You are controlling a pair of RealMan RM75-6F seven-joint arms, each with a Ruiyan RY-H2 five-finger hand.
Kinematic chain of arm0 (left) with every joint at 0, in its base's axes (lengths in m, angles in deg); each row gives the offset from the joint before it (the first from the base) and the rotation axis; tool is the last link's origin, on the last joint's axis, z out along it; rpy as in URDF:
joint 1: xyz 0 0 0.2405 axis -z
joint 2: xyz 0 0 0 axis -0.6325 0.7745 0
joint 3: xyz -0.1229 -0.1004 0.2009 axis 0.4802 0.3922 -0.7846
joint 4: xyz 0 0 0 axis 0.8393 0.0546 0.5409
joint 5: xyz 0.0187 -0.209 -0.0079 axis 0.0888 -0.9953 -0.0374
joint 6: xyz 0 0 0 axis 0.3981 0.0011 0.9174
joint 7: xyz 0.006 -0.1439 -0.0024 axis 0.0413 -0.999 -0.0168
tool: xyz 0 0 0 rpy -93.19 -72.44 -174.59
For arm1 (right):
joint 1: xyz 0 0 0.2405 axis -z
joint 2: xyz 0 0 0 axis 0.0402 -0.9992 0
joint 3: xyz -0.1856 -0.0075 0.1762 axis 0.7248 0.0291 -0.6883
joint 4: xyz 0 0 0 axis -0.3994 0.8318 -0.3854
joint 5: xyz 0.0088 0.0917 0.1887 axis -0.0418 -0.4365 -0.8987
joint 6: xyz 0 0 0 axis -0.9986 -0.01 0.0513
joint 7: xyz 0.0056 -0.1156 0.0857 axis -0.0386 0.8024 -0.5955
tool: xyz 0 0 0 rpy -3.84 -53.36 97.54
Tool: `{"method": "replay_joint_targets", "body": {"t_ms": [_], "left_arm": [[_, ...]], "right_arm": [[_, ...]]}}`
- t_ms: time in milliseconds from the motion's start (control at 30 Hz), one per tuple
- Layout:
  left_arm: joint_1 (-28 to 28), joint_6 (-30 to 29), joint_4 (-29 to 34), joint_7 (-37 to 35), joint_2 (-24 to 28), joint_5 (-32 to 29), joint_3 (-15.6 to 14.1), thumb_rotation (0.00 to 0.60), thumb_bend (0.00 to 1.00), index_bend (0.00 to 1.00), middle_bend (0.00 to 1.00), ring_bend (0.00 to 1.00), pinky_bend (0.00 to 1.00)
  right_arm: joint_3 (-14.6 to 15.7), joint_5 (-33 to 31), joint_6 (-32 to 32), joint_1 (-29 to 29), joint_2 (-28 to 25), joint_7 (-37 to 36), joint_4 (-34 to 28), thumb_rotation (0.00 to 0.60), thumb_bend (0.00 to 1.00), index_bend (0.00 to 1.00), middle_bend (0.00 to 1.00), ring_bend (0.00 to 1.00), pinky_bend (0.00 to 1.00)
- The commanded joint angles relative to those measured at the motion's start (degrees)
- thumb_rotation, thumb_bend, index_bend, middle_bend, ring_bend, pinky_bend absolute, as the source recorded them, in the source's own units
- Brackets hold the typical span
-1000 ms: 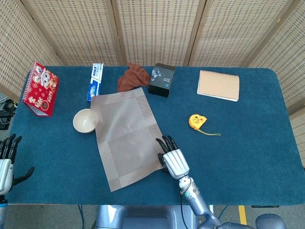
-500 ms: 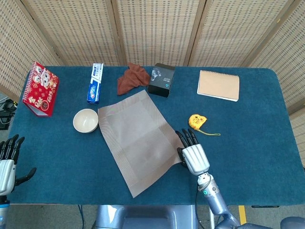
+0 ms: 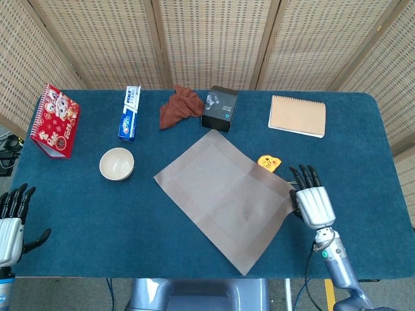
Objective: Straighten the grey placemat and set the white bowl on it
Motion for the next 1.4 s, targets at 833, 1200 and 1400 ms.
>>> {"method": "replay_joint_targets", "body": {"t_ms": [833,1200,1400], "left_arm": [[1.34,1.81,-0.64,0.85,-0.60,0.71,0.05,0.600,0.20,0.04,0.00,0.00,0.00],[10.77,11.25,-1.69,4.74,-0.98,1.89,4.11,0.600,0.19,0.09,0.00,0.00,0.00],[18.13,17.65,-6.66,5.62,-4.99,2.86,6.41,0.600,0.14,0.17,0.00,0.00,0.00]], "right_arm": [[-0.26,-4.79,4.88,7.59,-7.53,-9.02,-1.75,0.600,0.20,0.03,0.00,0.00,0.00],[1.80,0.25,10.13,11.36,-8.63,-16.76,-4.03,0.600,0.19,0.05,0.00,0.00,0.00],[1.47,1.33,11.02,11.90,-9.66,-18.97,-4.90,0.600,0.19,0.05,0.00,0.00,0.00]]}}
